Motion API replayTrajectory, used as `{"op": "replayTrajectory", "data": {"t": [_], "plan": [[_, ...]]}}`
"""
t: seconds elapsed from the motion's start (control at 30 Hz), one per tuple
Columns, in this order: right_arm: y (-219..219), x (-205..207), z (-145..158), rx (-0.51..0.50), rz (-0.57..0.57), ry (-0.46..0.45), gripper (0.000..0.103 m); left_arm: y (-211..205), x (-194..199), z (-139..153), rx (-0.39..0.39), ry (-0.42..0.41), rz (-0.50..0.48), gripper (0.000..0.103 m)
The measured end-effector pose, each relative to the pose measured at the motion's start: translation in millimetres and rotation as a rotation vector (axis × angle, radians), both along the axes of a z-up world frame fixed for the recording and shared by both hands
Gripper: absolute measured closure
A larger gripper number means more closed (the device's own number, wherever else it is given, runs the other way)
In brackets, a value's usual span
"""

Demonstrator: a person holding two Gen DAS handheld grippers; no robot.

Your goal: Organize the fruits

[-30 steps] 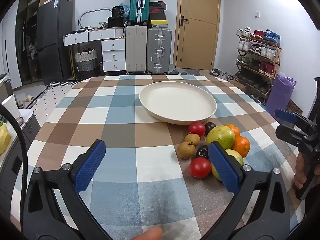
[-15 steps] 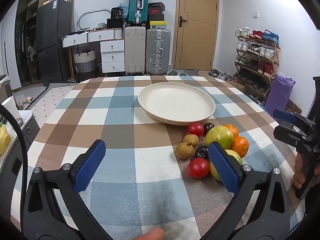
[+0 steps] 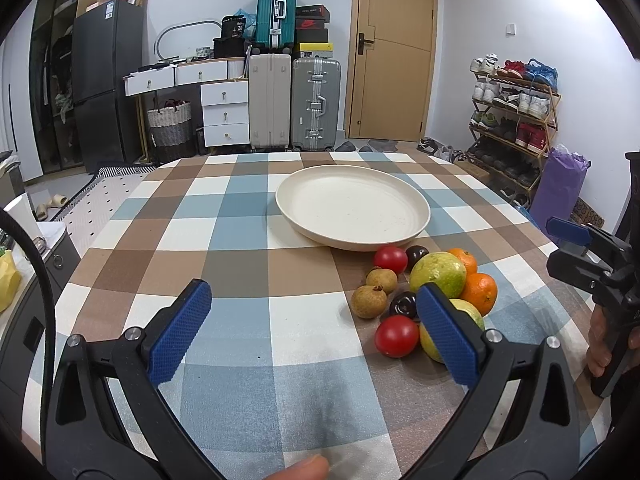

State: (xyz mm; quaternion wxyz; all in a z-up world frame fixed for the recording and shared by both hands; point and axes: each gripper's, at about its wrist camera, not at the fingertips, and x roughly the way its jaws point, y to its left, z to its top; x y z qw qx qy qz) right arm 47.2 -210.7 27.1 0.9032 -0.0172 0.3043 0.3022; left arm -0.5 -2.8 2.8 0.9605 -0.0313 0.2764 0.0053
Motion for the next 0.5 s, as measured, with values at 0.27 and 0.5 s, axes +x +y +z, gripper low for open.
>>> {"op": "replayTrajectory", "data": {"t": [0.27,0.5], "plan": [[-0.1,0.0,0.0,0.0,0.0,0.0,0.0,0.2,0.0,0.0,0.001,0.0,0.0,0.001],[0.4,0.1,-0.2,-0.002,-0.001,0.0,0.0,0.4,-0.3,0.0,0.001,-0.001,0.001,0.001]]}}
